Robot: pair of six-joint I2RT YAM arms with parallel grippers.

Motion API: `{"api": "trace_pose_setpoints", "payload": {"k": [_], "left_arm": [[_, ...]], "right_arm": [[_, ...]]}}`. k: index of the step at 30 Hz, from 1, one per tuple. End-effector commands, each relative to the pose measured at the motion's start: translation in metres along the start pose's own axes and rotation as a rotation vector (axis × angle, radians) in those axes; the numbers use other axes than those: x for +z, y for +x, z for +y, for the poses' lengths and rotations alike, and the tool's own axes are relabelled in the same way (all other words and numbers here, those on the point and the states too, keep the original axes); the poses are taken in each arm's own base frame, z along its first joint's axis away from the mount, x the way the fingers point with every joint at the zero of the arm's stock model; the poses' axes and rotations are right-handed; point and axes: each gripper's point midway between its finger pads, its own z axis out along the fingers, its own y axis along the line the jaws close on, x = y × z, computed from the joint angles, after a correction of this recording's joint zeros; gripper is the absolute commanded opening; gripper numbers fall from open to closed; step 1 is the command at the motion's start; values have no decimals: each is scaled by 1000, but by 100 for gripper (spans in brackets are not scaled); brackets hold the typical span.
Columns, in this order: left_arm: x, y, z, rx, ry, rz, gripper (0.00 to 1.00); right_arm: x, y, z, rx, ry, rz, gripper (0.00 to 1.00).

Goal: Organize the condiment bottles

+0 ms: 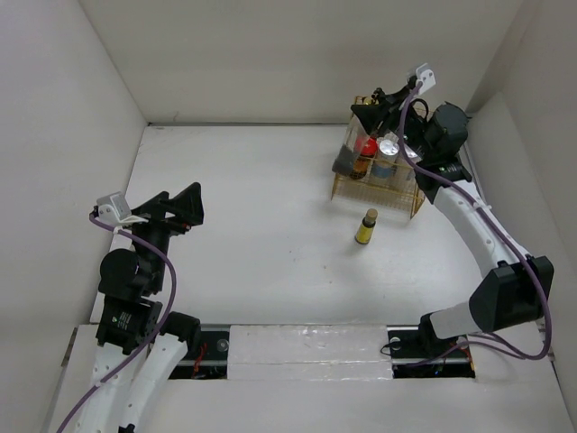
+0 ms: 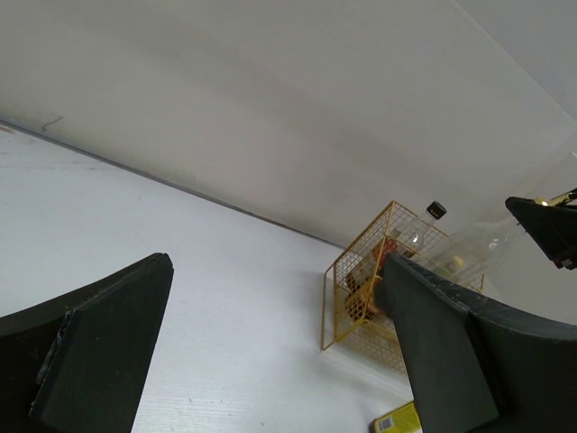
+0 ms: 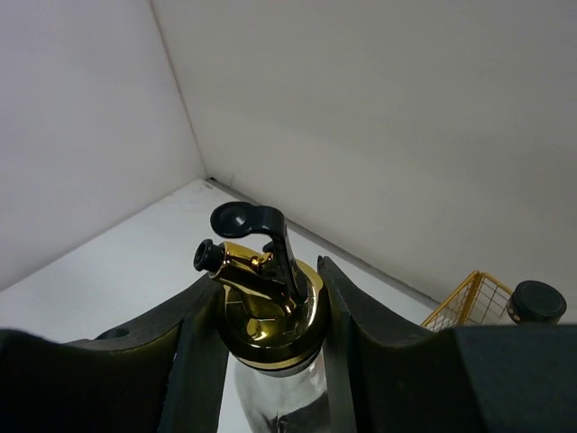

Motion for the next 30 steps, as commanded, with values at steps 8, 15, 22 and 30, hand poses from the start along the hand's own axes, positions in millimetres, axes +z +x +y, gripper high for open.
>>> {"api": "trace_pose_setpoints", "payload": {"k": [8,15,22,30], "left_arm": [[1,-8,-6,-4,29,-36,100],[1,-8,-6,-4,29,-36,100],[3,-6,-5,-2,24,-28,100],[3,-6,-5,-2,24,-28,100]], "right_arm": [[1,-48,-19,-103,4,-136,19],[-3,-32,-43,-105,51,-104,19],[1,-31,-49,-106,50,-100,19],[7,4,-54,-104,11,-68,20]]}}
